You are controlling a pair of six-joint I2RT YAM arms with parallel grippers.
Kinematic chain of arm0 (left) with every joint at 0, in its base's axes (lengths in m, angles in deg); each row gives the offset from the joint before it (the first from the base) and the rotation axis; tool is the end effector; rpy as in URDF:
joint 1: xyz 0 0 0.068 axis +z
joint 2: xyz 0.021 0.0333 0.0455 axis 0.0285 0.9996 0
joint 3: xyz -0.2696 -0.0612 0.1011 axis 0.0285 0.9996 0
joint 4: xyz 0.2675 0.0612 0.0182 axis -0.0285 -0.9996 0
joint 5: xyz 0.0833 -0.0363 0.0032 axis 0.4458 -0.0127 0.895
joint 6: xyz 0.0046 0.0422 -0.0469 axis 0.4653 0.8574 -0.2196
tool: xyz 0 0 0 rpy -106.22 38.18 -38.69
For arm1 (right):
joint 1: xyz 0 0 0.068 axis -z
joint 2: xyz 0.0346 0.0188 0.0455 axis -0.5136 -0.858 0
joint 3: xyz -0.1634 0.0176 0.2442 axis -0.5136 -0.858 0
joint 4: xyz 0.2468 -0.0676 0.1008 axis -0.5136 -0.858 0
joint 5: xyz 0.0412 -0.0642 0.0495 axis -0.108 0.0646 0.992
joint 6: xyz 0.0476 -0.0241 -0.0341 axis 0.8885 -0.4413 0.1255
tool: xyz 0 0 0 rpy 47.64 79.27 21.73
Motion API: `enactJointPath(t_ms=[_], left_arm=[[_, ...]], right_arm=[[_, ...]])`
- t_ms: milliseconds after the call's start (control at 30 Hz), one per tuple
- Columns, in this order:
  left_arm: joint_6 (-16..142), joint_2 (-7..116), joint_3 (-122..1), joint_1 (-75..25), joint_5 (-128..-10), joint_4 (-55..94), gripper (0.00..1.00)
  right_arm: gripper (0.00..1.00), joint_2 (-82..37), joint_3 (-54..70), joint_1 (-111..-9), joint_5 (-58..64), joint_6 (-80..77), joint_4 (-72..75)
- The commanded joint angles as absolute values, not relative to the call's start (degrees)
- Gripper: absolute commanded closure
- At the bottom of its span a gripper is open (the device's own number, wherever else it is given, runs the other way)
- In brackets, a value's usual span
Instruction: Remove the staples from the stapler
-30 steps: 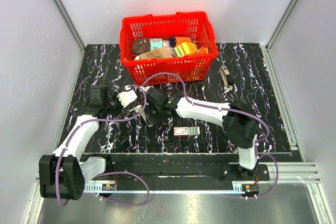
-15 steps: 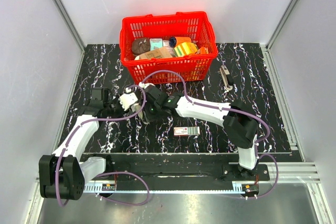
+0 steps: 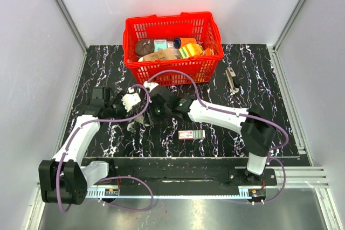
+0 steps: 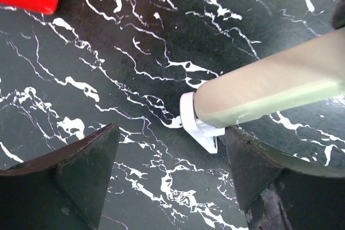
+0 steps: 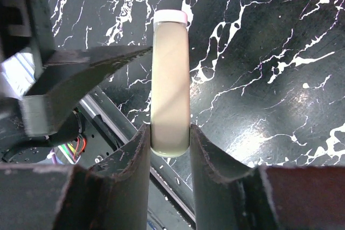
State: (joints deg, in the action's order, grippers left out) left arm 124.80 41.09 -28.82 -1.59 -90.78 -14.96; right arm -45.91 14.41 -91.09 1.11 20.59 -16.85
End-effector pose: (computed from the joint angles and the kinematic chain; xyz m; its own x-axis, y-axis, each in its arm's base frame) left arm 0.2151 -0.0368 0.2335 -0.2421 0.6827 -0.6894 0.8422 0.5007 0.2001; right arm 0.2181 0.3898 0.2672 -0.7236 -0.2885 -0.6270 -0.6269 0.6546 0.4224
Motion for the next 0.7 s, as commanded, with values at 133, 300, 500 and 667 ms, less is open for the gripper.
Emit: enactJointPath(t_ms=[133, 300, 500, 667], left_arm=[[141.8, 42.0, -40.3, -0.4, -103.3, -34.8, 0.03], [151.6, 44.1, -42.8, -1.8, -107.4, -45.2, 0.01], [155.8, 46.9, -43.4, -3.5, -106.6, -47.9, 0.01], [155.0, 44.9, -40.7, -5.6, -105.0, -42.1, 0.01]], right_arm=[[1.00, -41.8, 11.7, -91.5, 3.7, 16.3, -12.2], [1.00, -41.4, 11.8, -91.5, 4.0, 15.5, -10.8], [1.00, -41.3, 12.6, -91.5, 5.1, 15.0, -10.3], [1.00, -40.8, 12.5, -91.7, 6.4, 14.6, -9.4]])
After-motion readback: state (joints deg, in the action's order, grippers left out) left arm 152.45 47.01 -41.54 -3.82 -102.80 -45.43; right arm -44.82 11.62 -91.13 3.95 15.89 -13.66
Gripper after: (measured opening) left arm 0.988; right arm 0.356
